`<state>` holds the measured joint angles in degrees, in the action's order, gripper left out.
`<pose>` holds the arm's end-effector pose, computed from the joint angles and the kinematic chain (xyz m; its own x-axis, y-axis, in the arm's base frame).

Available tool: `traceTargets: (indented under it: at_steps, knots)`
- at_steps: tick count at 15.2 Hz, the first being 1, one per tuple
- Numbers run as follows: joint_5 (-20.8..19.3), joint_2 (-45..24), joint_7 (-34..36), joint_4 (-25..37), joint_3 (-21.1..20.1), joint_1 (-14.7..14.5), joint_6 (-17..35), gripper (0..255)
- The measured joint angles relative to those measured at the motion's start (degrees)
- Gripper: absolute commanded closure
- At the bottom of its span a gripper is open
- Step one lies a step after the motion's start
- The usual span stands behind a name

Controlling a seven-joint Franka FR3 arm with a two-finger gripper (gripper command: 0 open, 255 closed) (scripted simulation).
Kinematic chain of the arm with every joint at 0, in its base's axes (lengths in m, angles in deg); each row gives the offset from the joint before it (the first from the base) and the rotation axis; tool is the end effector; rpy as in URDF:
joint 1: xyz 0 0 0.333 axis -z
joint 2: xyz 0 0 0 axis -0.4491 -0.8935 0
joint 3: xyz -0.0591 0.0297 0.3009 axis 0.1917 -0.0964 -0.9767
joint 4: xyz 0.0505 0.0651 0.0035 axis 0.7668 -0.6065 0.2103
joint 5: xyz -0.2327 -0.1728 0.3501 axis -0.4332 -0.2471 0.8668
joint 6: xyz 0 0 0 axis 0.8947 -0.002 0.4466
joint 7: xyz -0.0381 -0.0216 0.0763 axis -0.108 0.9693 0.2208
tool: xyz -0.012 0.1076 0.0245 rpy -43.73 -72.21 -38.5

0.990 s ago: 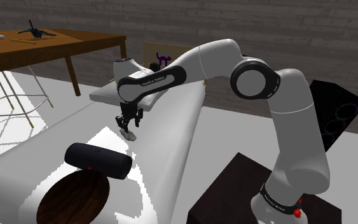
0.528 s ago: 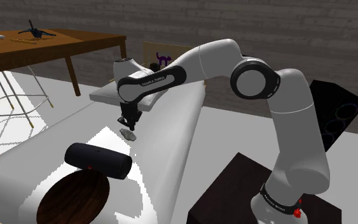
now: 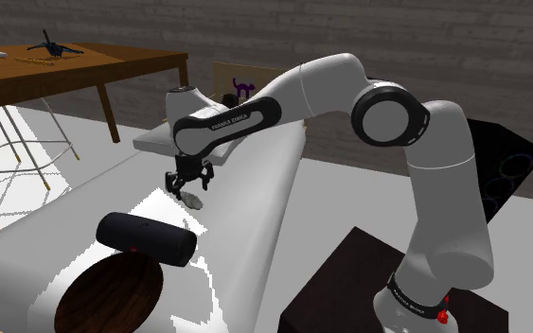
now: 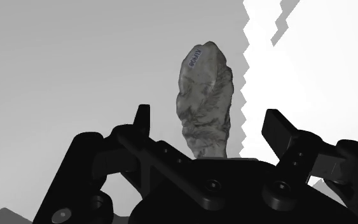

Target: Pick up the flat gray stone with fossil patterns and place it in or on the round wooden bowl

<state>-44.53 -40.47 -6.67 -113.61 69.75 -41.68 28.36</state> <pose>0.6895 0.2838 0.3346 0.9903 -0.1327 0.0402 -0.1327 -0.9911 -0.0028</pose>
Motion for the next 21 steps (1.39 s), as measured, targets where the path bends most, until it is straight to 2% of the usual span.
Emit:
traceTargets:
  at_steps: [6, 12, 13, 21]
  knots:
    - [-0.2, -1.6, 1.3, -1.6, 0.3, -0.3, 3.3, 0]
    - [-0.3, -1.9, 1.4, -1.9, 0.3, -0.3, 3.9, 0]
    - [-0.3, -1.9, 1.4, -1.9, 0.3, -0.3, 3.9, 255]
    - [-0.4, -1.4, 1.3, -1.9, 0.5, -0.1, 3.8, 255]
